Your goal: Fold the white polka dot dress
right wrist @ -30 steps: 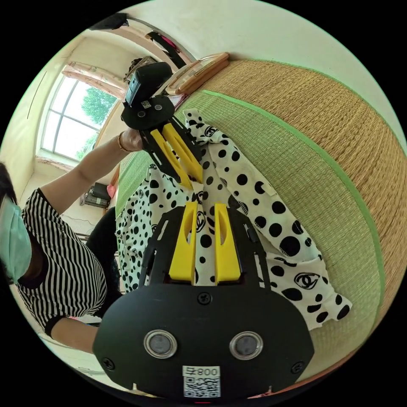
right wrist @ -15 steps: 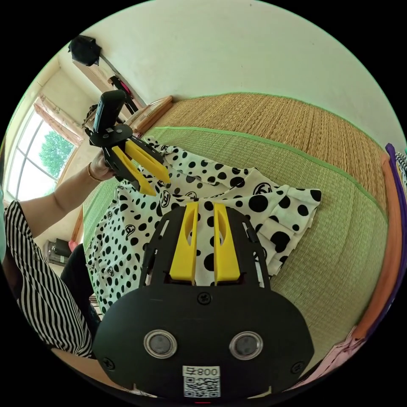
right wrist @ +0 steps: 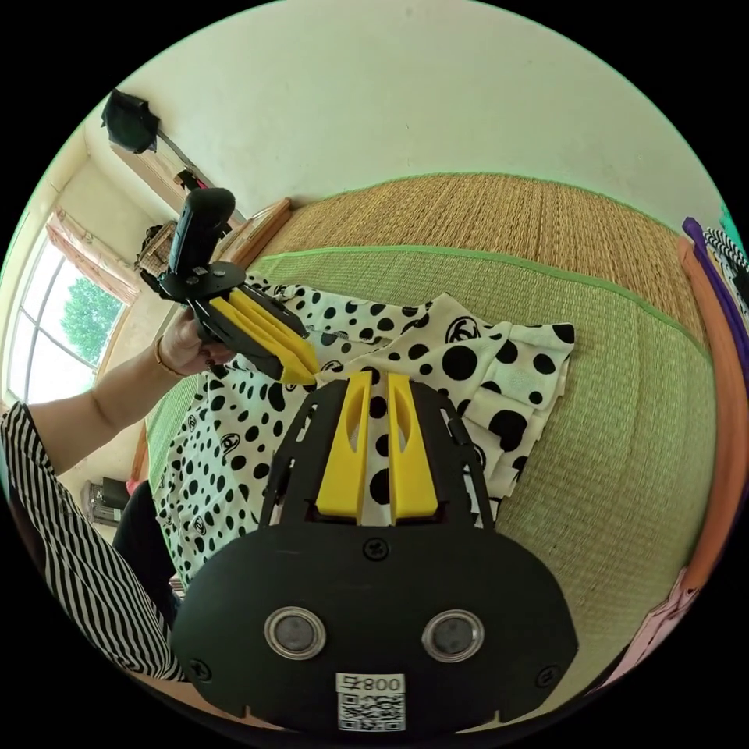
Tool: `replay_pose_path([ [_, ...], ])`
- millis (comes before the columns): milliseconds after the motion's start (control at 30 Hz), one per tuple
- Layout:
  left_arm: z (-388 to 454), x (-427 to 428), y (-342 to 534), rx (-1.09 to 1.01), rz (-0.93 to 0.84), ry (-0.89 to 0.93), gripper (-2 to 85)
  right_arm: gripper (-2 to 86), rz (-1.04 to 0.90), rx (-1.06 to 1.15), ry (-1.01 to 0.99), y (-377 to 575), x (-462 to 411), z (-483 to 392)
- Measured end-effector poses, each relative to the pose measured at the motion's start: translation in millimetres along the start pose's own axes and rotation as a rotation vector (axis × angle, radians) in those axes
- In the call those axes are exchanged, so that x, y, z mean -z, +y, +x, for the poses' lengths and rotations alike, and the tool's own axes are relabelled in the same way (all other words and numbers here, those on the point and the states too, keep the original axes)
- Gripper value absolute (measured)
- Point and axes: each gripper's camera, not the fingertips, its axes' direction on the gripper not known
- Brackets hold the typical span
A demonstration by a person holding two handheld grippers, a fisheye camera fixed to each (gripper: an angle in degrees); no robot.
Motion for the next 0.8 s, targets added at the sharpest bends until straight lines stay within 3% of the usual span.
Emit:
replay_pose_path([
  [267, -37, -4, 33, 0.130, 0.039, 0.085, 3.3, 1.3, 0.004, -0.056, 0.041, 5, 7, 16],
  [600, -29, 6, 69, 0.131, 0.080, 0.016, 6.3, 0.1, 0.023, -0.110, 0.077, 6, 20, 20],
  [800, -10, 45, 124, 0.108, 0.168, -0.030, 7.4, 0.0, 0.059, 0.010, 0.023, 14, 32, -22],
])
